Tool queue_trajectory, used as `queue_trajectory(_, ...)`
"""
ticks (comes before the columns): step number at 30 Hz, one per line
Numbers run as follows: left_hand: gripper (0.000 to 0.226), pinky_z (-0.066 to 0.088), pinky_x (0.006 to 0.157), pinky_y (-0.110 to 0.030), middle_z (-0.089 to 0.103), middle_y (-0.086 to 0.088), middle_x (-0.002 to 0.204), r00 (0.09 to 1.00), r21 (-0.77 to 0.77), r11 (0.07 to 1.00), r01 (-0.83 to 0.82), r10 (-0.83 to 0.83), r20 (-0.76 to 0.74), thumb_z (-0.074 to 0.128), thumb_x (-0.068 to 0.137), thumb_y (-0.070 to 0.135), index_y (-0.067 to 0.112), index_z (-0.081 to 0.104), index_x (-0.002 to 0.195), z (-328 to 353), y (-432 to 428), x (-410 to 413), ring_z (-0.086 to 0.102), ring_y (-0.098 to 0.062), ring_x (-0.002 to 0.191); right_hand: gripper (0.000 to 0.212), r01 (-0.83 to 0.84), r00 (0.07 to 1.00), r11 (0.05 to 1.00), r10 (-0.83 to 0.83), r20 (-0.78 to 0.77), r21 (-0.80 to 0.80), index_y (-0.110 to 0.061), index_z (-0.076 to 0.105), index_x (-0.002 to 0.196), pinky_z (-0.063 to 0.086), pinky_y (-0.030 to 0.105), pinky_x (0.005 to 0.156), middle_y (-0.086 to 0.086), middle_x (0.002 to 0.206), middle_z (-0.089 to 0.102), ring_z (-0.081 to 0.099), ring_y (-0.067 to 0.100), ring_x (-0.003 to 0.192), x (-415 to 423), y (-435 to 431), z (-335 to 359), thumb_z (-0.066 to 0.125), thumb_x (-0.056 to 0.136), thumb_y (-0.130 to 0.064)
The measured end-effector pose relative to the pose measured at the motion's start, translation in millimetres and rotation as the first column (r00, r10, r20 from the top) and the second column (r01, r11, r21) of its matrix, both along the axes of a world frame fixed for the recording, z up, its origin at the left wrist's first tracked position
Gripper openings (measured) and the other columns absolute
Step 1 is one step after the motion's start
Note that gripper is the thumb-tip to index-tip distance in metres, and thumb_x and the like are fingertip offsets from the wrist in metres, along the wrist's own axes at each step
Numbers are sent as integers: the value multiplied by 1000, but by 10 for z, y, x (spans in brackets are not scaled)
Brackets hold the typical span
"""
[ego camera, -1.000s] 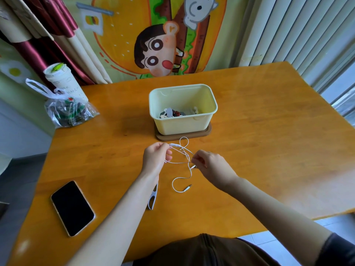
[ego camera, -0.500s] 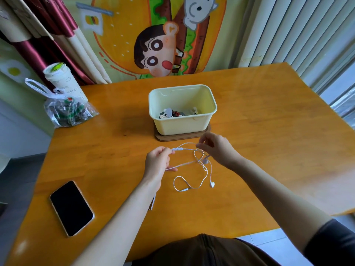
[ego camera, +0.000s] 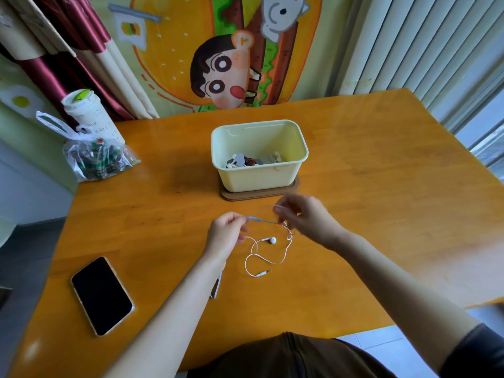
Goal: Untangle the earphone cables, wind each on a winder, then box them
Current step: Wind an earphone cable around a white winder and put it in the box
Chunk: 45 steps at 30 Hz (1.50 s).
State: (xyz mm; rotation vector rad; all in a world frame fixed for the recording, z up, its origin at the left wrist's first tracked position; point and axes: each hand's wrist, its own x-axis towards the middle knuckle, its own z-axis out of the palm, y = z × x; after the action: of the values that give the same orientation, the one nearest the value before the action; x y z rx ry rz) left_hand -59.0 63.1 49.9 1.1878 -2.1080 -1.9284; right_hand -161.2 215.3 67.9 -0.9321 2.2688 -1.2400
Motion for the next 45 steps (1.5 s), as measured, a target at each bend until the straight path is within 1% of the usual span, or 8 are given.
queue_trajectory(5, 18, 39, 62, -22, 66, -1, 82, 994, -18, 995, -95, 94, -56, 50, 95, 18, 13, 66, 87, 64, -52, -70, 56, -11, 73, 31, -399, 907, 817, 417, 50, 416, -20, 66, 110, 39, 15, 85, -7, 112, 62, 55, 6, 103, 237, 20, -176, 67, 84, -38)
queue_trajectory(9, 19, 37, 64, -20, 65, -1, 84, 994, -69, 995, -65, 59, -91, 51, 94, 17, 13, 65, 82, 134, -76, -72, 54, -10, 78, 17, -37, 976, 984, 73, -207, 171, -16, 66, 99, 50, 32, 75, -4, 93, 63, 58, 14, 81, 224, -71, -99, 58, 92, -29)
queue_trajectory(12, 22, 37, 66, -21, 63, -9, 84, 994, -173, 984, 52, -68, -86, 51, 93, 17, 12, 66, 77, 175, -71, -69, 52, -12, 79, 25, 79, 938, 997, -80, -336, -15, -13, 57, 112, 47, 24, 70, -7, 98, 52, 52, 9, 76, 147, -175, -12, 62, 89, -23)
queue_trajectory(15, 24, 40, 65, -14, 64, -4, 76, 976, -203, 967, 151, -179, -124, 52, 94, 18, 15, 65, 75, 219, -46, -104, 55, -10, 77, 36, 5, 947, 995, 27, -320, 97, -14, 55, 122, 48, 23, 73, -5, 106, 54, 52, 8, 77, 107, -275, 45, 59, 91, -32)
queue_trajectory(18, 19, 38, 57, -7, 56, 3, 67, 958, -252, 945, 209, -250, -142, 51, 96, 18, 15, 66, 85, 204, -41, -132, 52, -6, 67, 22, -67, 974, 982, 104, -202, 179, -10, 67, 93, 49, 31, 66, -5, 79, 62, 55, 10, 66, 59, -288, 63, 53, 95, -27)
queue_trajectory(33, 29, 47, 76, -30, 57, 3, 72, 847, -287, 804, 521, -445, 290, 41, 101, 22, 22, 61, 79, -303, -299, 112, 56, -12, 70, 23, 532, 844, 778, -518, -138, 334, -20, 64, 83, 47, 36, 71, 7, 87, 67, 60, 31, 86, -605, 415, -411, 45, 96, -21)
queue_trajectory(40, 26, 42, 58, -17, 55, 3, 69, 814, -285, 767, 575, -498, 300, 41, 100, 18, 17, 64, 88, -311, -154, 121, 53, -9, 63, 49, 199, 978, 709, -97, -187, 677, -12, 38, 140, 36, 36, 102, 12, 140, 41, 40, 32, 127, -320, 516, -634, 53, 94, -18)
queue_trajectory(45, 24, 42, 52, -15, 52, 1, 66, 765, -195, 744, 639, -587, 266, 43, 100, 19, 15, 64, 90, -275, 90, 35, 52, -12, 59, 49, -295, 954, 848, 284, 93, 440, -18, 39, 137, 41, 28, 97, 1, 126, 59, 54, 17, 116, 227, 180, -434, 58, 92, -26)
